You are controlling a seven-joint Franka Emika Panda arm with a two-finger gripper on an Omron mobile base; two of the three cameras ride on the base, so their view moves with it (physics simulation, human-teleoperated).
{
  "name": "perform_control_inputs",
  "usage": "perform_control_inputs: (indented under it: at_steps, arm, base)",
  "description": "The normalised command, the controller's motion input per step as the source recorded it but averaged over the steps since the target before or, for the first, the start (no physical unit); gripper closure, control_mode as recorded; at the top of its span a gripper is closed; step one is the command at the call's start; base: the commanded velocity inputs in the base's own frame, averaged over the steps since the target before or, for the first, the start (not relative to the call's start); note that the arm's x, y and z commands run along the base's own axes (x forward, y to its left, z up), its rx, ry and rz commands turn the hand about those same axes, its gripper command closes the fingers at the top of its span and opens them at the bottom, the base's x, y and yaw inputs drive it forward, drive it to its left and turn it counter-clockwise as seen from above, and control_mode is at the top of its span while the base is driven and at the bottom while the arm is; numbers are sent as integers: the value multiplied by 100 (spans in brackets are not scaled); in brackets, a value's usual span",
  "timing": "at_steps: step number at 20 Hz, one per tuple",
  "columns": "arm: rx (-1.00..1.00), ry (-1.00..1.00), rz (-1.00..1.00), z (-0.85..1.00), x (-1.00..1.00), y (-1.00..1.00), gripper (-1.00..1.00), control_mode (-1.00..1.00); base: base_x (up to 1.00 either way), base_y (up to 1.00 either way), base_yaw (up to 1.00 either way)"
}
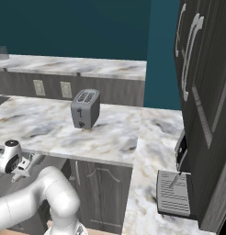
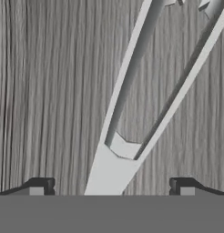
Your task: Take the tongs from the drawer on the left and place them on the dining counter next to the tray containing the kebab skewer.
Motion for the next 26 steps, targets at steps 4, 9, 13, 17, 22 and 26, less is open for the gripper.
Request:
perform_control_inputs:
  at_steps: [4, 9, 13, 17, 22, 26]
  arm:
    - [0, 0, 0, -16, 20, 8, -100, -100]
    - [0, 0, 0, -21, 9, 6, -100, -100]
    - [0, 0, 0, -21, 0, 5, -100, -100]
    - [0, 0, 0, -3, 0, 0, -100, -100]
    - [0, 0, 0, 0, 0, 0, 100, -100]
    - [0, 0, 0, 0, 0, 0, 100, -100]
  base:
    - [0, 0, 0]
    - [0, 0, 0]
    - [0, 0, 0]
    - [0, 0, 0]
    - [0, 0, 0]
    - [0, 0, 0]
